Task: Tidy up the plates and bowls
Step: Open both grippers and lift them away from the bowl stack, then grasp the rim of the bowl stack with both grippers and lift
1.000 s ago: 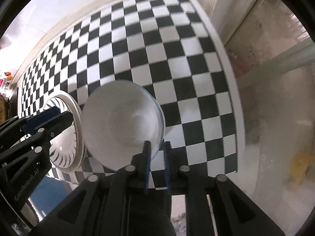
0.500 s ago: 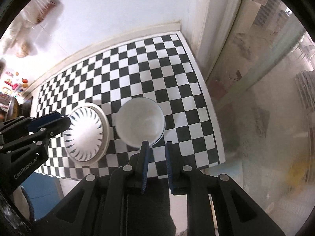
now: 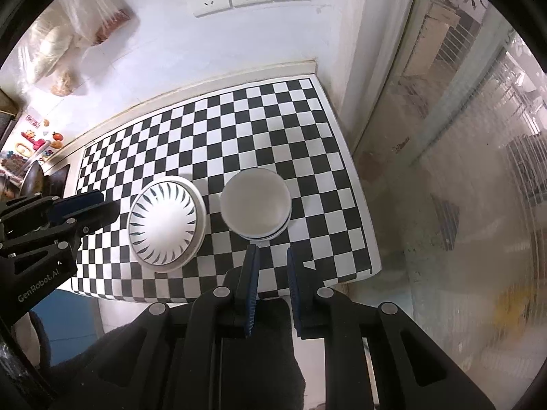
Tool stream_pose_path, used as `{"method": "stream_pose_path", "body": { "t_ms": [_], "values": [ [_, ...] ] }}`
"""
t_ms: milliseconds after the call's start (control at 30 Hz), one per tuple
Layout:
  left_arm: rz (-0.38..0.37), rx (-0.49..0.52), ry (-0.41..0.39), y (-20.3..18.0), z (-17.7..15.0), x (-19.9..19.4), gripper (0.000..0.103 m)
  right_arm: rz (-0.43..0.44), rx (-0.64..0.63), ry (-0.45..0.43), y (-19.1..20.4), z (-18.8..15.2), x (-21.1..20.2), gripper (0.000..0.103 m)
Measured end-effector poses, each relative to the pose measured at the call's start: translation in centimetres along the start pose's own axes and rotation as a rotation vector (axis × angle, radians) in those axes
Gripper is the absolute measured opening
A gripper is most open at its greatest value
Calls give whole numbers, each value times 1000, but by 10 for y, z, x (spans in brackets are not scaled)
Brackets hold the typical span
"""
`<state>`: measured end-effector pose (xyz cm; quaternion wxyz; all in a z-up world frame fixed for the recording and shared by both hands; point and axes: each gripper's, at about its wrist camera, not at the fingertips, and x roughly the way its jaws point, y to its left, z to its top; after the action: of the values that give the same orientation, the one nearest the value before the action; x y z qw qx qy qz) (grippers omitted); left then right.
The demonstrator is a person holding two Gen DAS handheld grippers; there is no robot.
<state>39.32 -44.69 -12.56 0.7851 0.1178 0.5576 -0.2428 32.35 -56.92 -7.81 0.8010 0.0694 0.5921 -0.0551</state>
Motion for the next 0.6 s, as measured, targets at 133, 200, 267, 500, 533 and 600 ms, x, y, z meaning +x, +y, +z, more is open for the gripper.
{"method": "stream_pose_path", "body": {
  "t_ms": [133, 200, 267, 500, 533, 600],
  "values": [
    [-1, 4, 3, 1, -4, -4, 21, 2, -1, -10, 3, -1, -7, 18],
    [2, 3, 6, 2, -5, -4, 21, 7, 2, -10, 5, -1, -8, 18],
    [1, 5, 13, 2, -5, -1, 21, 7, 2, -9, 6, 1, -7, 18],
    [-14, -9, 28, 8, 0, 15, 21, 7, 30, 14, 1, 9, 10, 19],
    [-20, -14, 31, 10, 2, 18, 21, 5, 41, 17, -1, 11, 15, 25],
    [-25, -30, 37, 16, 7, 27, 25, 7, 59, 26, -6, 15, 25, 45]
  ]
}}
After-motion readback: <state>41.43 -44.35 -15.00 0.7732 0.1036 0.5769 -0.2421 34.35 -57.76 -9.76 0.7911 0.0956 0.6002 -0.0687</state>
